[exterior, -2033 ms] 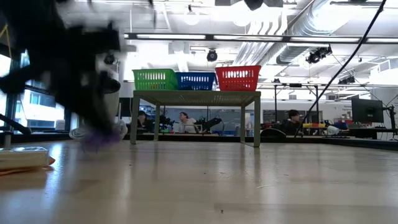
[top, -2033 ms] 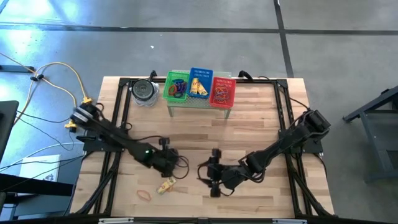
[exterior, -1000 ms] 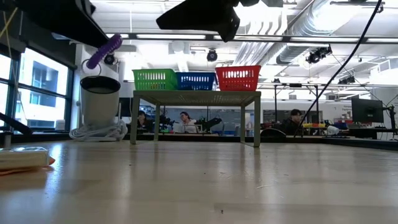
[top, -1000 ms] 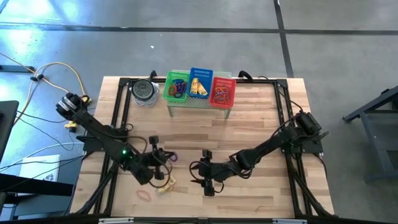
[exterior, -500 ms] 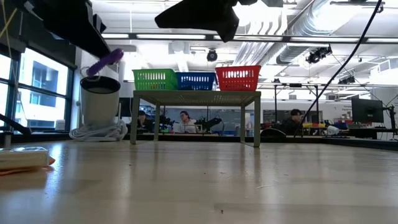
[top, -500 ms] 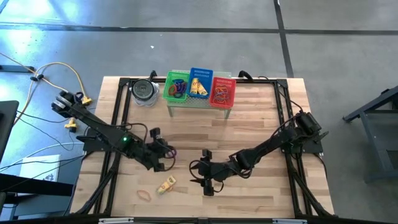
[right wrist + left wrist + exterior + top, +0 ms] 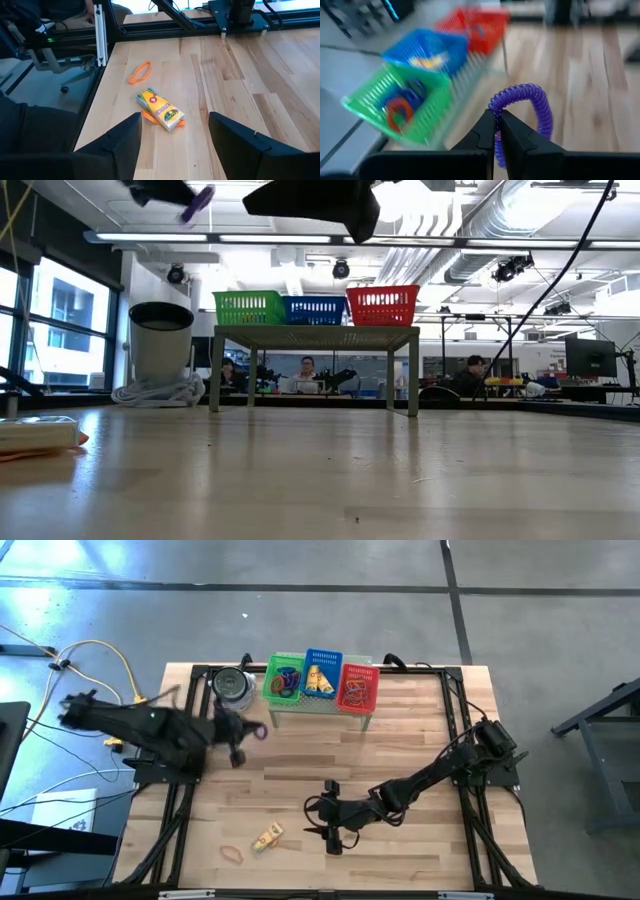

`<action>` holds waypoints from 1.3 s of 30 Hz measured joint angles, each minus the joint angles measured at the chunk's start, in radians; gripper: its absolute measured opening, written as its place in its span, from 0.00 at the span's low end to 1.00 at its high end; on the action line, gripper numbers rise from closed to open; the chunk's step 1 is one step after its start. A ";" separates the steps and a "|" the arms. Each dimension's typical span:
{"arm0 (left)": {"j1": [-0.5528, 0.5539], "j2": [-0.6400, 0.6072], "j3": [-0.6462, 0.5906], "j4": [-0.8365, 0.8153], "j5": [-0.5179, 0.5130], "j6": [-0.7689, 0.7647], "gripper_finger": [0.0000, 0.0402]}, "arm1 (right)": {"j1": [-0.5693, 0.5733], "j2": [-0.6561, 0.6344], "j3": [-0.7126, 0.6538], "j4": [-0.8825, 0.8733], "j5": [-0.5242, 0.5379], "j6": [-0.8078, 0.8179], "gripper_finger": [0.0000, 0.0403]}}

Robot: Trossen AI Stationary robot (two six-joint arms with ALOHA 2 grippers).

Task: Pick & Place Office Desk Supplies
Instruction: Put the violet spring keychain into the green bin on the shelf

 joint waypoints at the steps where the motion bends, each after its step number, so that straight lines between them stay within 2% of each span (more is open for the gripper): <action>1: 0.041 -0.016 0.000 0.044 0.016 0.033 0.02 | 0.000 0.000 0.000 0.002 0.000 0.000 0.54; 4: 0.183 -0.033 0.000 0.176 0.069 0.111 0.02 | -0.005 0.000 0.000 0.023 0.000 -0.003 0.54; 6: 0.291 -0.028 0.000 0.253 0.141 0.154 0.02 | -0.011 0.000 0.000 0.041 -0.001 -0.004 0.54; 8: 0.412 -0.005 0.000 0.339 0.257 0.148 0.02 | -0.020 0.000 0.000 0.051 0.000 -0.004 0.54; 12: 0.645 0.079 0.000 0.453 0.548 0.029 0.02 | -0.038 0.000 0.000 0.058 -0.001 -0.001 0.54; 15: 0.766 0.172 0.000 0.461 0.657 -0.029 0.02 | -0.040 0.004 0.000 0.057 -0.002 -0.001 0.54; 19: 0.869 0.289 -0.001 0.494 0.662 -0.080 0.03 | -0.028 0.024 -0.002 0.045 -0.009 -0.003 0.54; 23: 0.903 0.354 -0.001 0.610 0.665 -0.123 0.03 | -0.024 0.054 -0.002 0.123 -0.069 -0.014 0.54; 27: 0.902 0.368 -0.001 0.638 0.633 -0.109 0.04 | -0.024 0.050 0.002 0.146 -0.144 -0.028 0.54; 30: 0.904 0.368 -0.001 0.634 0.618 -0.110 0.05 | -0.022 0.052 0.000 0.135 -0.138 -0.030 0.54; 39: 0.904 0.368 -0.001 0.552 0.605 -0.079 0.17 | -0.025 0.052 0.000 0.176 -0.135 -0.020 0.54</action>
